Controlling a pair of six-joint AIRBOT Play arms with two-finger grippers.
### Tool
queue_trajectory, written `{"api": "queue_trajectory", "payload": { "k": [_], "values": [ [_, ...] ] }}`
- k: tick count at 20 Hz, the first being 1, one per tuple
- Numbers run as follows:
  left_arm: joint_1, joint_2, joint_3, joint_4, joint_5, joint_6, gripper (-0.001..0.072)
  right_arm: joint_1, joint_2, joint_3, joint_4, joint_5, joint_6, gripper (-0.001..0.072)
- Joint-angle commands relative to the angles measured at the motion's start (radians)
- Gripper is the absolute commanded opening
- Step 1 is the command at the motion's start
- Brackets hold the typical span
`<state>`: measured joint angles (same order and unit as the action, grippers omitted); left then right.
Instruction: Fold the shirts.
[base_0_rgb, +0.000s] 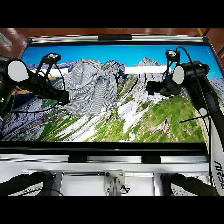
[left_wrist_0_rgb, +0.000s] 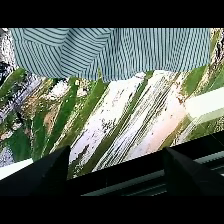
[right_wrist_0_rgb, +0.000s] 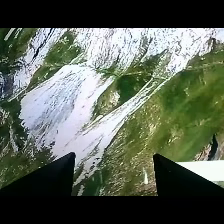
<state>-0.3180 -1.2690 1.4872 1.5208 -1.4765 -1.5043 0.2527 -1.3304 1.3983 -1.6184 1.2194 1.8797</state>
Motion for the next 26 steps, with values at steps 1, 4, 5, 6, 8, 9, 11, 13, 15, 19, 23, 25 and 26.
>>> {"api": "queue_trajectory", "payload": {
  "k": [1,4,5,6,8,9,11,13,15,19,23,25,26],
  "values": [
    [0.0,0.001,0.0,0.0,0.0,0.0,0.0714,0.0,0.0,0.0,0.0,0.0,0.0,0.0614],
    [0.0,0.001,0.0,0.0,0.0,0.0,0.0714,0.0,0.0,0.0,0.0,0.0,0.0,0.0614],
    [0.0,0.001,0.0,0.0,0.0,0.0,0.0714,0.0,0.0,0.0,0.001,0.0,0.001,0.0614],
    [0.0,0.001,0.0,0.0,0.0,0.0,0.0714,0.0,0.0,0.0,0.008,-0.001,0.005,0.0614],
    [0.0,0.001,0.0,0.0,0.0,0.0,0.0714,0.001,-0.001,0.0,0.051,-0.06,0.031,0.0614],
    [0.0,0.001,0.0,0.0,0.0,0.0,0.0714,0.001,-0.001,0.0,0.077,-0.108,0.031,0.0614],
    [0.0,0.001,0.0,0.0,0.0,0.0,0.0714,0.001,-0.001,0.0,0.114,-0.175,0.031,0.0614],
    [0.0,0.001,-0.001,0.001,0.002,0.002,0.0715,0.001,-0.001,0.0,0.121,-0.195,0.031,0.0614],
    [0.001,0.0,-0.001,0.001,0.037,0.002,0.0714,0.001,-0.001,0.0,0.121,-0.163,0.027,0.0614],
    [0.0,-0.008,-0.002,-0.023,0.425,-0.065,0.0714,0.001,-0.001,0.0,0.117,0.037,-0.043,0.0614],
    [0.0,-0.021,-0.002,-0.089,0.744,-0.065,0.0714,0.001,-0.001,0.0,0.117,0.099,-0.086,0.0614],
    [0.0,-0.021,-0.001,-0.179,0.791,-0.072,0.0714,0.001,-0.001,0.0,0.119,0.097,-0.086,0.0614],
    [0.0,-0.021,-0.001,-0.206,0.795,-0.072,0.0714,0.001,-0.001,0.0,0.118,0.098,-0.086,0.0614]
  ]
}}
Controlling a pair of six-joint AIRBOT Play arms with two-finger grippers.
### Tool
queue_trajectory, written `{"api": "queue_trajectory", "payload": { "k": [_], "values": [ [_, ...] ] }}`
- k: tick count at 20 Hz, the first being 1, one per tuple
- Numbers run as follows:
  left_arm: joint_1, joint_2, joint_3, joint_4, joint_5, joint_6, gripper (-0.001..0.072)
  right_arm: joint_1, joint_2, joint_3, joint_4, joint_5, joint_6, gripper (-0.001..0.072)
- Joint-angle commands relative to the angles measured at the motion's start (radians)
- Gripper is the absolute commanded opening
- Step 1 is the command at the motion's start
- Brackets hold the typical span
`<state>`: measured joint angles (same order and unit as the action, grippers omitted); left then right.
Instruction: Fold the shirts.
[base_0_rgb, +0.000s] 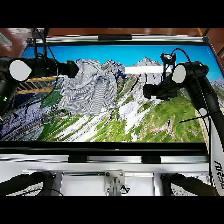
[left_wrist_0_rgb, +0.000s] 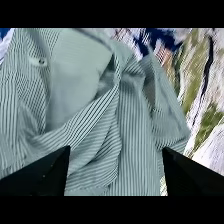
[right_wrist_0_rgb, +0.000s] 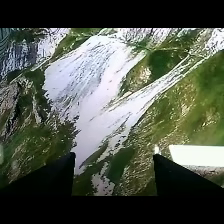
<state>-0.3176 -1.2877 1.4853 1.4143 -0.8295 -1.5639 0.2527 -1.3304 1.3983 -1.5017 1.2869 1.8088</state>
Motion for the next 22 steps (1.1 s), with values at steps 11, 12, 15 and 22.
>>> {"api": "queue_trajectory", "payload": {
  "k": [11,12,15,22],
  "values": [
    [0.098,-0.287,0.003,-0.12,-0.225,-0.073,0.0719,0.001,-0.001,0.0,0.002,-0.001,-0.006,0.0614],
    [0.104,-0.34,0.004,-0.137,-0.202,-0.074,0.0719,0.001,-0.001,0.0,0.002,-0.006,-0.006,0.0614],
    [0.118,-0.462,0.026,-0.138,-0.193,-0.074,0.0718,0.001,-0.001,0.0,0.002,-0.007,-0.007,0.0614],
    [0.12,-0.573,0.035,-0.355,-0.09,-0.081,0.0161,0.001,-0.001,0.0,0.003,-0.037,0.004,0.0614]
  ]
}}
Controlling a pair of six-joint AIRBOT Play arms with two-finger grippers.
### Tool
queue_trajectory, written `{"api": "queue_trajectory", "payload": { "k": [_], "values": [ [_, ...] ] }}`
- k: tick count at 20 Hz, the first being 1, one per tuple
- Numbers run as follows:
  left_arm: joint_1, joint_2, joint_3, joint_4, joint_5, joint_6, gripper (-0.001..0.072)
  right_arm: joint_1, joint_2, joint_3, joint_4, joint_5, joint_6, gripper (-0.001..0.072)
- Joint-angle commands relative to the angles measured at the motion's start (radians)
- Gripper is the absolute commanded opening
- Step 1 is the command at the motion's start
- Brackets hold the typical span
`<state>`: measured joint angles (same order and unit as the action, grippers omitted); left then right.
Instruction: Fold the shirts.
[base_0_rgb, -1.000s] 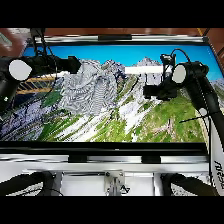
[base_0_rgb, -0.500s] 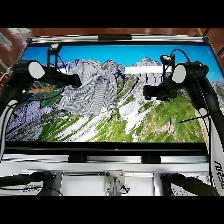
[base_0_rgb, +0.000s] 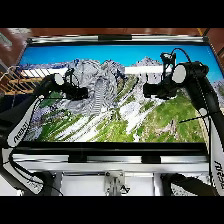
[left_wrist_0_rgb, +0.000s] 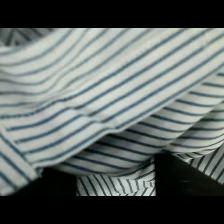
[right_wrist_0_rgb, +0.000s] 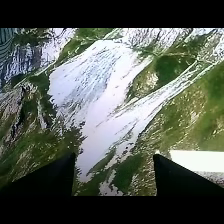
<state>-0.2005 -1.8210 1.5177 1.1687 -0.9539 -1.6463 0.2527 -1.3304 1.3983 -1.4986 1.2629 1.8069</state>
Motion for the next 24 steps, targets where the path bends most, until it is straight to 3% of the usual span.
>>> {"api": "queue_trajectory", "payload": {
  "k": [1,5,9,13,17,18,19,20,21,24],
  "values": [
    [0.007,-0.036,0.003,-0.122,0.028,0.016,0.0054,0.001,-0.001,0.0,0.0,-0.018,0.006,0.0614],
    [0.053,-0.003,0.071,-0.052,-0.226,0.14,0.0052,0.001,0.0,0.0,-0.016,-0.018,0.005,0.0614],
    [0.026,0.17,0.004,0.344,-0.515,0.196,0.0052,0.001,0.035,0.014,-0.084,-0.007,0.005,0.0614],
    [-0.016,0.454,-0.362,0.386,-0.439,0.158,0.0052,0.001,0.135,0.059,-0.108,-0.014,0.005,0.0614],
    [0.041,0.707,-0.598,0.424,-0.347,0.0,0.0053,0.001,0.194,0.061,-0.05,-0.011,0.005,0.0614],
    [0.06,0.753,-0.604,0.39,-0.333,0.002,0.0086,0.002,0.186,0.06,-0.006,-0.015,0.003,0.0614],
    [0.069,0.786,-0.599,0.369,-0.325,0.01,0.0317,0.013,0.17,0.06,0.034,-0.021,-0.011,0.0615],
    [0.074,0.818,-0.587,0.369,-0.309,0.002,0.0601,0.03,0.15,0.06,0.057,-0.028,-0.025,0.0615],
    [0.083,0.839,-0.571,0.368,-0.288,-0.011,0.0658,0.053,0.123,0.06,0.07,-0.037,-0.034,0.0615],
    [0.127,0.842,-0.502,0.365,-0.241,-0.05,0.0659,0.12,0.045,0.06,0.092,-0.1,-0.034,0.0617]
  ]
}}
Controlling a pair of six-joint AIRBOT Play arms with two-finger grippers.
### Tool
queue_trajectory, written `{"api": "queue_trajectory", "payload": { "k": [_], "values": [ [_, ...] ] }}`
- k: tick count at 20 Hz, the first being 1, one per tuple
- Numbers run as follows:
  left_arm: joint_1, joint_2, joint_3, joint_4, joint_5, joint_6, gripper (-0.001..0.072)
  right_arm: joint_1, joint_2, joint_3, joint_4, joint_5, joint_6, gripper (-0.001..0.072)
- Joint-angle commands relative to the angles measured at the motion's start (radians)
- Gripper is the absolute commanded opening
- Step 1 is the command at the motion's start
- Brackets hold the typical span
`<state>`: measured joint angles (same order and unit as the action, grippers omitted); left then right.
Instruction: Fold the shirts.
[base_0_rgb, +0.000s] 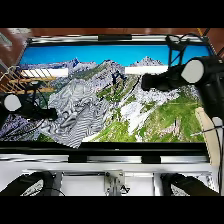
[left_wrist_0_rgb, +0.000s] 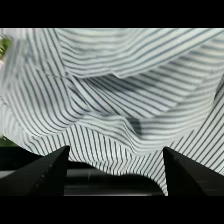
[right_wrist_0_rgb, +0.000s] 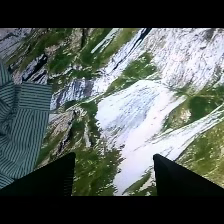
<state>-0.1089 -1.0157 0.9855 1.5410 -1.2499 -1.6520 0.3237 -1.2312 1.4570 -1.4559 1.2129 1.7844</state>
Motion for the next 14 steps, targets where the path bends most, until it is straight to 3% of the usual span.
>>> {"api": "queue_trajectory", "payload": {
  "k": [1,7,11,12,14],
  "values": [
    [0.053,0.024,0.04,-0.018,0.069,-0.045,0.0659,0.065,-0.08,0.001,0.072,-0.074,-0.011,0.0618],
    [0.115,-0.189,0.042,-0.077,0.165,-0.05,0.0658,0.078,-0.138,0.002,0.103,-0.092,-0.013,0.0618],
    [0.115,-0.316,0.051,-0.076,0.269,-0.116,0.0655,0.078,-0.138,0.001,0.103,-0.068,-0.013,0.0618],
    [0.116,-0.338,0.064,-0.076,0.275,-0.116,0.0619,0.078,-0.138,0.001,0.102,-0.058,-0.013,0.0618],
    [0.116,-0.369,0.105,-0.075,0.275,-0.115,0.0354,0.078,-0.138,0.001,0.102,-0.042,-0.018,0.0618]
  ]
}}
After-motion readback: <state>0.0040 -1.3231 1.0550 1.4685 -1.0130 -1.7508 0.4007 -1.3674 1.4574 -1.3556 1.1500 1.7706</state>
